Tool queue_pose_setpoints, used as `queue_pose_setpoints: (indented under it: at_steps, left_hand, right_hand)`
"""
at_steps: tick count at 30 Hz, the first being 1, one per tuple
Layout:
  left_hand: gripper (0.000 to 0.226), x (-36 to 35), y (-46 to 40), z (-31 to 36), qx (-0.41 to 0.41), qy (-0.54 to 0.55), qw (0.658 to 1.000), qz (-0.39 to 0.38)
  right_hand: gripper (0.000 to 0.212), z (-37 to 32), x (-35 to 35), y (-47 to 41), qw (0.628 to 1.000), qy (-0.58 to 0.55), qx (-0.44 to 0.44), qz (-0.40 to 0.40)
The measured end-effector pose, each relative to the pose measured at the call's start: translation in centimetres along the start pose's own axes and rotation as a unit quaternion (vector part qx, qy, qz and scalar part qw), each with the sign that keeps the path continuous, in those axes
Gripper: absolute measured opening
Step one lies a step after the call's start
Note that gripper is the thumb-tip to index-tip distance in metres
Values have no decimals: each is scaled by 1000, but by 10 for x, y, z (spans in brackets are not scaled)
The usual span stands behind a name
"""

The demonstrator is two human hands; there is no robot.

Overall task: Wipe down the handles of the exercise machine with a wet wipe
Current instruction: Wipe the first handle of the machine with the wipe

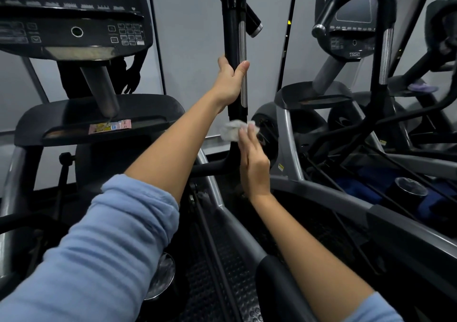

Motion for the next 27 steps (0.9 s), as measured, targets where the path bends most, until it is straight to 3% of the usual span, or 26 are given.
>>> queue_pose_setpoints:
  at_steps: [4,11,15,21,27]
  left_hand:
    - [59,-1,1,1,3,5,1000,1]
    - [56,-2,0,1,5,-8,1000,4]
    - [62,-1,1,1,13,-14,1000,0]
    - [62,-1,0,0,16,-19,1000,-7]
    - [66,1,3,2,17,-8,1000,-11]
  right_hand:
    - [64,9,0,44,998,4,-12,-62]
    - [36,-16,18,-32,984,-115,-129,-37]
    - [32,-9,21,13,960,-111,-221,-133]
    - [40,-20,12,-30,983,-99,-142,-55]
    - [84,-15,0,37,993,67,27,-94]
Point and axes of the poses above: each hand's wrist, its own y-axis away from the middle knuckle, its own x-axis out of the back of the hand, z = x × y, the point moved 2 cm from there along -y, towards the middle knuckle, and after that the axes turned 13 degrees about y, right-handed, at the moved point
